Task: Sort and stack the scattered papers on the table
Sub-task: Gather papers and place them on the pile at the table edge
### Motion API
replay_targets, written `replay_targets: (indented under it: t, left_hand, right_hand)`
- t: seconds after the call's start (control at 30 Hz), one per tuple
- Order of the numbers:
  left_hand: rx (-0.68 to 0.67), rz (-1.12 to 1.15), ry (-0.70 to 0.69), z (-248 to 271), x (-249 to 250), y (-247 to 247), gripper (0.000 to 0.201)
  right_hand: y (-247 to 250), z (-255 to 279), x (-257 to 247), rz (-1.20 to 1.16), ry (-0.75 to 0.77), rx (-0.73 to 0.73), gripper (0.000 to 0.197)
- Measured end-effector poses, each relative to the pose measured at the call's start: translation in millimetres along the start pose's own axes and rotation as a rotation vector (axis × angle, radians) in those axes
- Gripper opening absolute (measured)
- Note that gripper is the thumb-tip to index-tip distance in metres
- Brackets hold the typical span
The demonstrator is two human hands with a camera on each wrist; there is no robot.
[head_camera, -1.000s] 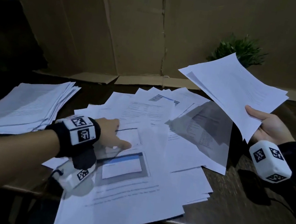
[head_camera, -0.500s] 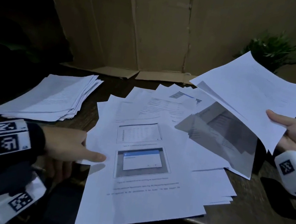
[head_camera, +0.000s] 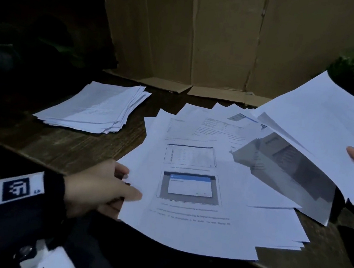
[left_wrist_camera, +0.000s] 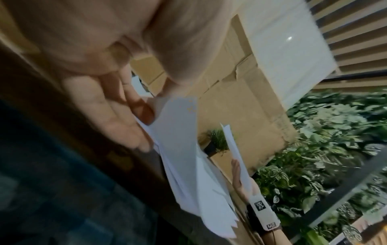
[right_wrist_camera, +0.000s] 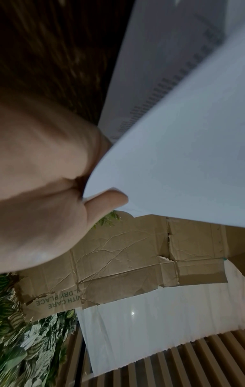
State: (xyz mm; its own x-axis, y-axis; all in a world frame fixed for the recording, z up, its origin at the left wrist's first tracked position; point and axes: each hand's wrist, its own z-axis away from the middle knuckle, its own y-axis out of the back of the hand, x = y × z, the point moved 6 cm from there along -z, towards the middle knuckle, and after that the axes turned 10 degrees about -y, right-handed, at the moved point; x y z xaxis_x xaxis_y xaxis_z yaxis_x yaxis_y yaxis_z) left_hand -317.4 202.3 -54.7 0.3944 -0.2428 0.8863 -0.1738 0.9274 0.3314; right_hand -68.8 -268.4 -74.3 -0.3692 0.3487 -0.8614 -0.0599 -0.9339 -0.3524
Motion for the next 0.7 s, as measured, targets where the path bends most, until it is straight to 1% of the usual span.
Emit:
replay_targets:
  t: [0.03, 0.1, 0.17, 0.2, 0.23, 0.27, 0.3, 0.33, 0.37, 0.43, 0.5, 0.53, 0.57, 0.6, 0.67, 0.7]
  left_hand:
    - [0.022, 0.023, -0.028, -4.1, 0.0, 4.9, 0.052]
    - [-0.029, 0.085, -0.037, -11.4, 0.1, 3.9, 0.050]
    - [-0.064, 0.134, -0.055, -14.7, 4.8, -5.1, 0.026]
    - [-0.071, 0.109, -0.069, -15.6, 8.4, -8.4, 0.019]
    - [-0.089, 0.051, -0.100, -20.6, 9.8, -11.3, 0.022]
    - [-0.110, -0.002, -0.134, -22.3, 14.9, -14.3, 0.032]
    - [-0.136, -0.055, -0.175, -26.7, 18.0, -13.1, 0.037]
    - [-0.153, -0.095, -0.214, -29.5, 22.7, -10.9, 0.036]
    - [-0.138, -0.134, -0.266, -33.8, 27.8, -5.3, 0.033]
    - [0.001, -0.184, -0.418, -38.0, 49.9, 10.3, 0.028]
    - [0.210, -0.209, -0.596, -33.6, 79.9, 22.6, 0.024]
    - [0.283, -0.178, -0.659, -30.9, 94.1, 24.8, 0.025]
    - [0.303, -0.113, -0.695, -34.0, 103.3, 23.7, 0.026]
    - [0.282, -0.043, -0.726, -36.9, 112.4, 17.2, 0.028]
    - [0.156, 0.075, -0.769, -46.2, 128.3, -5.2, 0.031]
    - [0.093, 0.100, -0.760, -53.6, 132.3, -19.6, 0.032]
  right_hand:
    - [-2.9, 5.1, -0.8, 0.018, 0.000, 0.008, 0.056]
    - [-15.7, 19.0, 0.5, 0.045, 0.004, 0.012, 0.046]
    - [-29.3, 30.0, -0.2, 0.112, 0.025, -0.031, 0.040]
    - [-35.3, 36.1, -0.9, 0.171, 0.041, -0.056, 0.039]
    - [-40.7, 42.4, -1.1, 0.224, 0.046, -0.087, 0.039]
    - [-45.0, 47.9, -0.1, 0.271, 0.036, -0.111, 0.039]
    - [-47.9, 51.5, 1.8, 0.324, 0.018, -0.130, 0.038]
    - [-50.4, 54.2, 3.8, 0.370, -0.002, -0.143, 0.038]
    - [-52.4, 55.7, 5.3, 0.399, -0.017, -0.157, 0.038]
    - [-57.1, 57.9, 7.1, 0.421, -0.027, -0.179, 0.038]
    - [-62.8, 59.7, 8.8, 0.425, -0.030, -0.212, 0.037]
    - [-66.0, 61.2, 10.4, 0.431, -0.036, -0.227, 0.037]
    - [-69.4, 62.2, 12.3, 0.436, -0.044, -0.242, 0.037]
    - [-72.6, 63.6, 13.9, 0.435, -0.054, -0.257, 0.038]
    - [-75.9, 64.4, 16.0, 0.430, -0.061, -0.292, 0.043]
    - [-77.4, 64.7, 16.7, 0.425, -0.058, -0.316, 0.044]
